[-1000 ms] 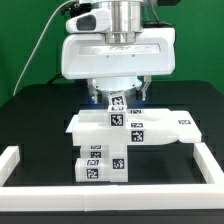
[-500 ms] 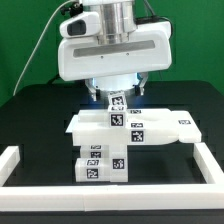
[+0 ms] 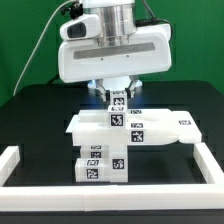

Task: Assemble chair

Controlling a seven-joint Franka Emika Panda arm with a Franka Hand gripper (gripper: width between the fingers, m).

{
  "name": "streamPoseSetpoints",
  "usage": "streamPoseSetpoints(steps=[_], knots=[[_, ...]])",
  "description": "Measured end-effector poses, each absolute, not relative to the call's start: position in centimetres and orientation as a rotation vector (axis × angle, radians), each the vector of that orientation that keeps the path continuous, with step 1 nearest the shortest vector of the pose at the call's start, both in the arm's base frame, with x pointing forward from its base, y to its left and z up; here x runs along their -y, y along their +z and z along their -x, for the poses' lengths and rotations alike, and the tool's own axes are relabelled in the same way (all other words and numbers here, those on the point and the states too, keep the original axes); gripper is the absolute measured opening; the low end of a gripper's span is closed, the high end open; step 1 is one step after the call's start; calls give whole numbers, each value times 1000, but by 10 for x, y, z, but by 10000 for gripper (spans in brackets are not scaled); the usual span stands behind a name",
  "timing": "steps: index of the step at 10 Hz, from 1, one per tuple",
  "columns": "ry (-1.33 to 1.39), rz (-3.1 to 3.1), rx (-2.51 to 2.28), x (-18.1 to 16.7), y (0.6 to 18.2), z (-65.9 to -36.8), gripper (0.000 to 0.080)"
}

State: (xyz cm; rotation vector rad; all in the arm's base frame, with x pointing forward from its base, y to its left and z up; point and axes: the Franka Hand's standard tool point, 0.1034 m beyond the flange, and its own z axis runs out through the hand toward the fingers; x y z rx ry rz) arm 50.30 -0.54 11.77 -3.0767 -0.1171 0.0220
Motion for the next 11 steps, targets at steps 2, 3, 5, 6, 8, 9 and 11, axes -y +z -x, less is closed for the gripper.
streamPoseSetpoints(steps=[2, 3, 5, 6, 8, 9, 11], knots=[[22, 3077, 117, 5, 118, -503, 283], [22, 3077, 117, 5, 118, -503, 283], [22, 3077, 100, 5, 118, -503, 283], [22, 3078, 60, 5, 118, -503, 284], [14, 3073, -143, 8, 118, -505, 284], [8, 3044, -365, 8, 118, -505, 284], [-14, 2968, -746, 6, 117, -507, 284]])
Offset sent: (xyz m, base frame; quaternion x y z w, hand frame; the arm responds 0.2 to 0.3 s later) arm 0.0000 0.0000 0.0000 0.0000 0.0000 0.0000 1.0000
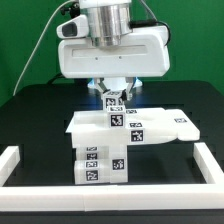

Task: Assemble chair

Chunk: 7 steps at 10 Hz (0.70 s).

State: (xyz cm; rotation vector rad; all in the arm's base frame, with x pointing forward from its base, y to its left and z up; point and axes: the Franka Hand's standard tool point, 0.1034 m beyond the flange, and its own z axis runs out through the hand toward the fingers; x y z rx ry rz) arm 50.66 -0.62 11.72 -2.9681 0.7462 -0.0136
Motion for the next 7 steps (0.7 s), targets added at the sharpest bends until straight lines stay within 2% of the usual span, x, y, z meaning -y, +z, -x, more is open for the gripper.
streamPoseSetpoints(steps=[2, 4, 5, 6, 7], knots=[[-57, 2891, -1002, 1, 117, -509, 284], [-57, 2893, -1000, 1, 117, -509, 284], [-58, 2901, -977, 1, 117, -509, 428], [-62, 2927, -909, 2, 117, -509, 428], [-76, 3002, -656, 5, 118, -511, 589]])
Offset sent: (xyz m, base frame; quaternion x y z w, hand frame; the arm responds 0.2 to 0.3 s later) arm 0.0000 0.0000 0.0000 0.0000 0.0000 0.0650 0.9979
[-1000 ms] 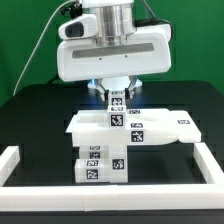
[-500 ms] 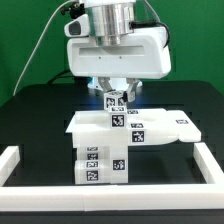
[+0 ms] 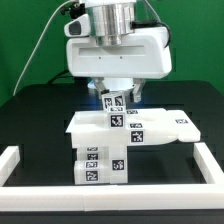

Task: Assemble chair

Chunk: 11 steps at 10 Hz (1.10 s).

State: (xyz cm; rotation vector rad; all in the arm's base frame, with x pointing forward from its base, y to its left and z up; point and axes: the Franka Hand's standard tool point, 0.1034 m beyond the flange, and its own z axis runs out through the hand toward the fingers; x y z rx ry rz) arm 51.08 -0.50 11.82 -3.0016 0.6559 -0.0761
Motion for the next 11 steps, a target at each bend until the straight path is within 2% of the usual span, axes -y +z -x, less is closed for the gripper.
streamPoseSetpoints(steps=[1, 3, 6, 7, 9, 10, 11], knots=[[-89, 3062, -294, 12, 121, -513, 631], [-116, 3080, 147, 16, 125, -515, 646], [-120, 3064, 468, 20, 126, -513, 649], [-108, 3052, 638, 9, 124, -515, 649], [-105, 3052, 631, 4, 122, -515, 649], [-105, 3055, 614, 5, 122, -515, 531], [-104, 3056, 610, 5, 122, -515, 380]])
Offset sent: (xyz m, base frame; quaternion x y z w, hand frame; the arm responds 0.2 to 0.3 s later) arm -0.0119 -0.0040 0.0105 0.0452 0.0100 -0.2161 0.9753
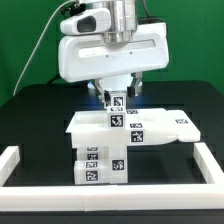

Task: Assemble chair

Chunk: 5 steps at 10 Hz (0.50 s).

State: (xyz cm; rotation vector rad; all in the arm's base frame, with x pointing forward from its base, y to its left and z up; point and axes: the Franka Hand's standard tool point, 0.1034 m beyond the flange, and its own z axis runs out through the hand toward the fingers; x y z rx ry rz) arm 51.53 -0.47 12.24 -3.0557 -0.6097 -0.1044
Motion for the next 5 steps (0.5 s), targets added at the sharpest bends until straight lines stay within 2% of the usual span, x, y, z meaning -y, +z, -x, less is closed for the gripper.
streamPoseSetpoints(steps=[1, 5], knots=[[-105, 3065, 553, 5, 122, -515, 282], [-96, 3101, 18, 4, 122, -515, 282]])
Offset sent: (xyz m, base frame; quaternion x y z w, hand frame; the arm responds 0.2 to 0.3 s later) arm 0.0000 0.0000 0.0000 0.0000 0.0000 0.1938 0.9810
